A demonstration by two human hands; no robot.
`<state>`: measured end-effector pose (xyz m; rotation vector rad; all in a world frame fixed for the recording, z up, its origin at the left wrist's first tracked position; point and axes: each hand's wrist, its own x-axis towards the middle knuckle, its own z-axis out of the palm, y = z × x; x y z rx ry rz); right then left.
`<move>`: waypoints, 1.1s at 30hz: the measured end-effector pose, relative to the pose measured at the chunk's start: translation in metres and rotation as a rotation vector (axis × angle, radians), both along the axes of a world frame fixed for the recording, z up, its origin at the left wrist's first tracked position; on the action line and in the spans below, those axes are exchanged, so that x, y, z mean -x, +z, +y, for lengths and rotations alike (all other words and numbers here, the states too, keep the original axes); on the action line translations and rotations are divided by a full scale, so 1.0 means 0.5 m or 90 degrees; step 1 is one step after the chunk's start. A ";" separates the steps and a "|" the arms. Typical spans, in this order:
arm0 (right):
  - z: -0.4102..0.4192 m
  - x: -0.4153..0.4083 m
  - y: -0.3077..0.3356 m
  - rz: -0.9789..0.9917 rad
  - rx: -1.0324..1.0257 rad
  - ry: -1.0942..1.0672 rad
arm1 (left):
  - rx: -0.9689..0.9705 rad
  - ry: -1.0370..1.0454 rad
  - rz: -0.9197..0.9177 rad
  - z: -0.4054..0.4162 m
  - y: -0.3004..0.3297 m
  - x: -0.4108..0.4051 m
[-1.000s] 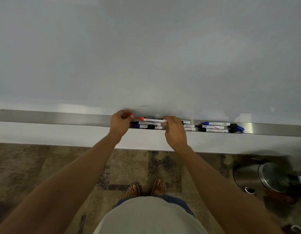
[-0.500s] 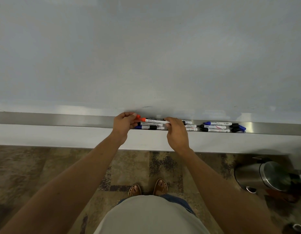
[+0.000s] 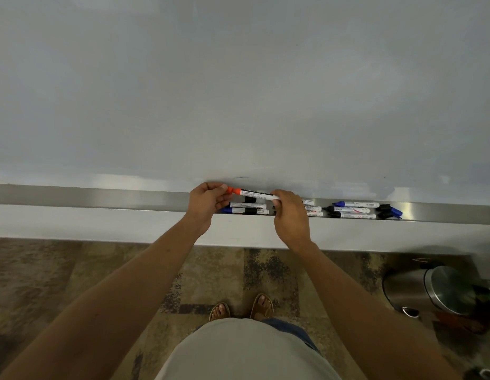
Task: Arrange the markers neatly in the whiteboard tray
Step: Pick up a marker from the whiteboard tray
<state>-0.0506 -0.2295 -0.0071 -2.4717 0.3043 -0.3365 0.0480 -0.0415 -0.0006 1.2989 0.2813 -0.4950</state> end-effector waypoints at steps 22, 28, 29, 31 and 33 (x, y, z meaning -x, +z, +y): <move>0.051 -0.034 0.024 0.128 0.195 0.078 | -0.126 -0.321 0.001 -0.029 0.034 0.013; 0.049 -0.037 0.027 0.125 0.261 0.112 | -0.147 -0.397 -0.004 -0.021 0.029 0.020; 0.048 -0.035 0.024 0.125 0.265 0.114 | -0.166 -0.401 -0.018 -0.020 0.027 0.021; 0.045 -0.034 0.020 0.128 0.261 0.116 | -0.210 -0.369 -0.065 -0.019 0.019 0.022; 0.038 -0.034 0.014 0.133 0.254 0.111 | -0.248 -0.290 -0.113 -0.015 0.007 0.020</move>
